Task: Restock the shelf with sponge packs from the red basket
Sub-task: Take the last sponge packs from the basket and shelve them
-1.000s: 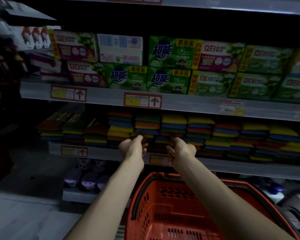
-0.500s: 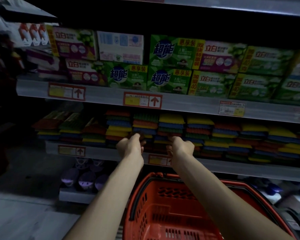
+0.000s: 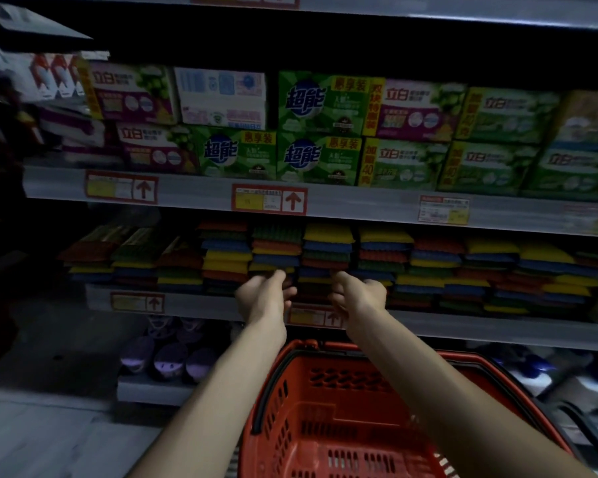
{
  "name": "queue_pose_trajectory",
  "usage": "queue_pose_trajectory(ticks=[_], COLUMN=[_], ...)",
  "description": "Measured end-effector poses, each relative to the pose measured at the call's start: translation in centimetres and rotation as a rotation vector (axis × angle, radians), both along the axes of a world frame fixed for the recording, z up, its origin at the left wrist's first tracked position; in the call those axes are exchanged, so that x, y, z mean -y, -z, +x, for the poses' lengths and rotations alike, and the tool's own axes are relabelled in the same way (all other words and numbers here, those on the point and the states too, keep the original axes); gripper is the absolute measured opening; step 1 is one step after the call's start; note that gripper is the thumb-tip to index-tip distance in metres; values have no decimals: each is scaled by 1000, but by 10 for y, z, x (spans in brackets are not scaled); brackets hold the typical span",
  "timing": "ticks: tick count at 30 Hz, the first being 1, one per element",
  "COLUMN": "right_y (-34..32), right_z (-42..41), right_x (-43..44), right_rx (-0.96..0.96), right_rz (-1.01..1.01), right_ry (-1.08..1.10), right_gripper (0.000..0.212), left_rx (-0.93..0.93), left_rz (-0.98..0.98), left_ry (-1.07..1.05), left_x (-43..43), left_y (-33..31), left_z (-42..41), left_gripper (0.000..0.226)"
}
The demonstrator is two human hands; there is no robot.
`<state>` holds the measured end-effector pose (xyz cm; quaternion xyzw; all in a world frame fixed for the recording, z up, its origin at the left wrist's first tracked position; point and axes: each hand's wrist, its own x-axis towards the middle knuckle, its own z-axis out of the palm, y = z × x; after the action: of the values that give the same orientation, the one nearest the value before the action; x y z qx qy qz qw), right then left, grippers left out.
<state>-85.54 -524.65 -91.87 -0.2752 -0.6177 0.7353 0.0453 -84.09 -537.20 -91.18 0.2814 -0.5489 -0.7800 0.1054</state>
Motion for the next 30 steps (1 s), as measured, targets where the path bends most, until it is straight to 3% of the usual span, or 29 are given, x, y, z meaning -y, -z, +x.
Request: queue_pose_trajectory(ticks=[5, 10, 13, 15, 17, 20, 24, 30], right_y=[-4, -11, -7, -6, -3, -4, -7, -5], right_z=[14, 28, 25, 22, 19, 17, 14, 13], right_x=[-46, -107, -139, -153, -163, -166, -166, -168], right_rx=[-24, -40, -38, -46, -38, -33, -36, -3], right_rz=[-4, -50, -112, -146, -169, -149, -118, -97], right_ry=[12, 90, 131, 134, 129, 103, 102, 113], right_gripper=[48, 13, 20, 17, 24, 9, 8, 28], left_rx=[-26, -11, 20, 41, 61, 83, 92, 86], left_rz=[-89, -66, -22, 4, 3, -7, -64, -55], left_ry=[178, 285, 262, 227, 190, 149, 94, 78], left_x=[-40, -83, -105, -117, -125, -135, -142, -145], left_y=[3, 4, 0, -4, -6, -9, -5, -2], left_z=[9, 8, 3, 1, -3, -5, -10, -9], left_gripper=[12, 13, 14, 28, 21, 26, 19, 26])
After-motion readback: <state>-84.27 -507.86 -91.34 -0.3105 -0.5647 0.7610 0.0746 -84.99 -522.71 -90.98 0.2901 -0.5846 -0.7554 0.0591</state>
